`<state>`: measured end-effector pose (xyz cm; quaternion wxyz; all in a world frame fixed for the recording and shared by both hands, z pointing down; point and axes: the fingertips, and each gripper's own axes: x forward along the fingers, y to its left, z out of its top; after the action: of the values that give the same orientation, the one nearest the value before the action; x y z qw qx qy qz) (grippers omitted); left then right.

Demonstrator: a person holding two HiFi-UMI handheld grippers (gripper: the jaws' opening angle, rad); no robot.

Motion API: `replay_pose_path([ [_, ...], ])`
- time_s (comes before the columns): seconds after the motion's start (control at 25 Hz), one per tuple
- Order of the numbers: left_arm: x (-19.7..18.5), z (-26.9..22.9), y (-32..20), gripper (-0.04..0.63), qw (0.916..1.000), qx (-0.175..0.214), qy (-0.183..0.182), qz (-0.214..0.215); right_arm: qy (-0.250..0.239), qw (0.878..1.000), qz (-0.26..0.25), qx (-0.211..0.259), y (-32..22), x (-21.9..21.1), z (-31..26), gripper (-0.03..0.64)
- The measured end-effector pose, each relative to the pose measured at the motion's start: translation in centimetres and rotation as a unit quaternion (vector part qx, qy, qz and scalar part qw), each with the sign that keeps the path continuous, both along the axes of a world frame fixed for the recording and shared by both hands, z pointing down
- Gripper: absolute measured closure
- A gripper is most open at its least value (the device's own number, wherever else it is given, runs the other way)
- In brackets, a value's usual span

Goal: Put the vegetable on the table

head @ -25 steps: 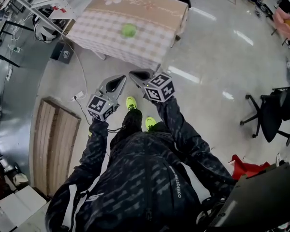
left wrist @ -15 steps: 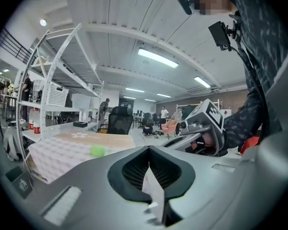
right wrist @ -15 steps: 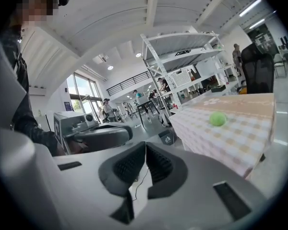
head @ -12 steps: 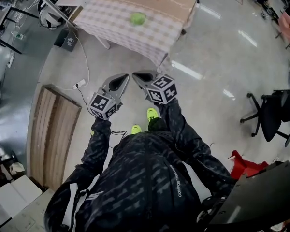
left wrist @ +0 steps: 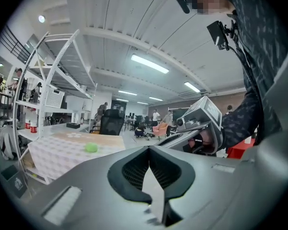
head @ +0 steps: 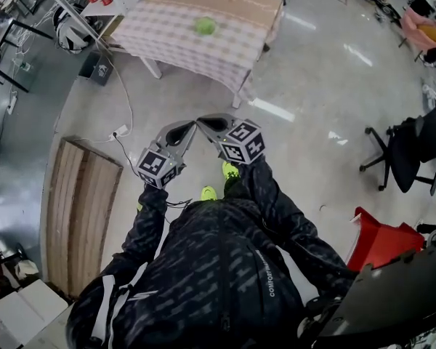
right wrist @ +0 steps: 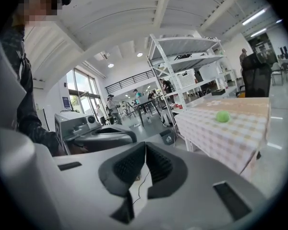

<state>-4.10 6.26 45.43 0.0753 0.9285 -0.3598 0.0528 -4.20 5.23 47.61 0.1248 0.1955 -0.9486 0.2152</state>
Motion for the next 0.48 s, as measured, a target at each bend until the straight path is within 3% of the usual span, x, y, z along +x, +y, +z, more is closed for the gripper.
replay_pose_path([
  [0.48, -0.4, -0.3, 7.0, 0.6, 0.9987, 0.012, 0.003, 0.05, 0.016, 0.998, 0.049, 0.038, 7.1, -0.3, -0.3, 0.632],
])
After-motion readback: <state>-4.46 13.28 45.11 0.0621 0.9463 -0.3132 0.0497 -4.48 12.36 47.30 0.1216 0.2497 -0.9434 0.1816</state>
